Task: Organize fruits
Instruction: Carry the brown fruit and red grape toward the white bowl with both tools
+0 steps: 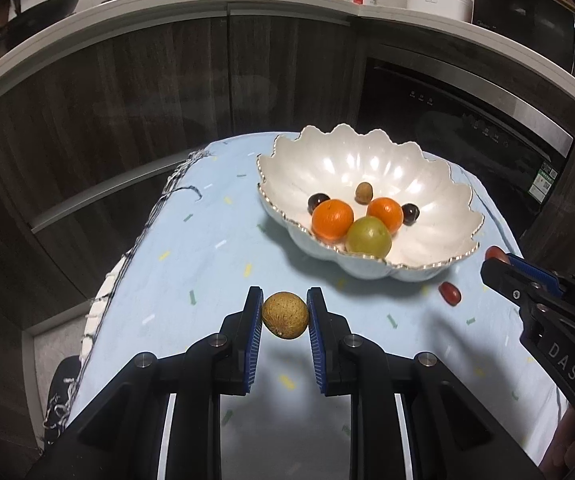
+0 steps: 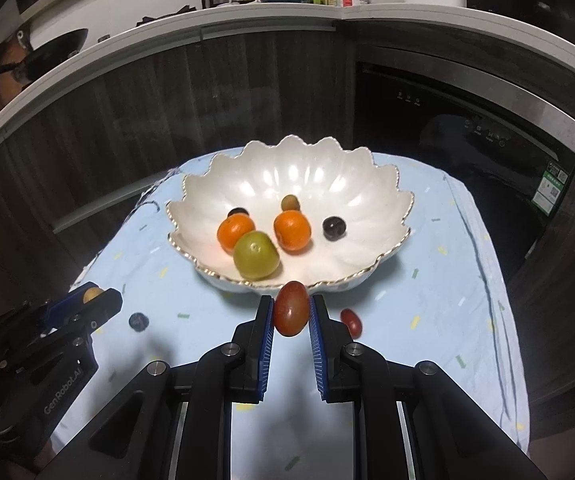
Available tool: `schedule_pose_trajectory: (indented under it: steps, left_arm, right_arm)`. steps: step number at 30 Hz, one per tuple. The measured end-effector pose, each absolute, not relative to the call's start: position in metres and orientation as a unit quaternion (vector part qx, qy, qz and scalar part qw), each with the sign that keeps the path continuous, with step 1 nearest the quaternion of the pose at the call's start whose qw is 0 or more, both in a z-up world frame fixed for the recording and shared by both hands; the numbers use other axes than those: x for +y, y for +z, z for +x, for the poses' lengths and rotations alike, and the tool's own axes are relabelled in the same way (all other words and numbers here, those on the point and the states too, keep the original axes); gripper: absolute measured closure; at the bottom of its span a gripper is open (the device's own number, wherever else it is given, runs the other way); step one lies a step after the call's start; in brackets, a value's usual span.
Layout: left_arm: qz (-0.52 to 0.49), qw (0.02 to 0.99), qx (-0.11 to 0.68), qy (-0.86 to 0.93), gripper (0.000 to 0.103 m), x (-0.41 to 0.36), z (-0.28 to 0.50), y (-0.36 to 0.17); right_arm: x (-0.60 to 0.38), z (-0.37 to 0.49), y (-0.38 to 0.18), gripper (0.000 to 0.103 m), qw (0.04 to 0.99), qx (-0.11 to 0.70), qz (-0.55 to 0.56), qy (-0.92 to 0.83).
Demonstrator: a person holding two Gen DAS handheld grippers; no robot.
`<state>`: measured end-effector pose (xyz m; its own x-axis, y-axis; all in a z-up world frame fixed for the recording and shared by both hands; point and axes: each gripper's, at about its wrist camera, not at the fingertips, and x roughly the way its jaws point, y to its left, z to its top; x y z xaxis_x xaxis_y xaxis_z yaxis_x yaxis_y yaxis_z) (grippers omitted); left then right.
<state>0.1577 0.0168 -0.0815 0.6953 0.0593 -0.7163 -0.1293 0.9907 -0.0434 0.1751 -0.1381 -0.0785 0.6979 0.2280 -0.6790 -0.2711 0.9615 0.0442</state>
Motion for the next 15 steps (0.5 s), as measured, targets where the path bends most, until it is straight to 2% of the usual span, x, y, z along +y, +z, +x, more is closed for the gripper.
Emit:
schedule_pose_trajectory:
  steps: [15]
  left_arm:
    - [-0.034, 0.918, 0.394, 0.022, 0.080, 0.011, 0.207, -0.068]
  right_arm:
    - [-0.147, 0.204, -0.058, 0.084, 0.928, 0.353, -0.021, 0.114]
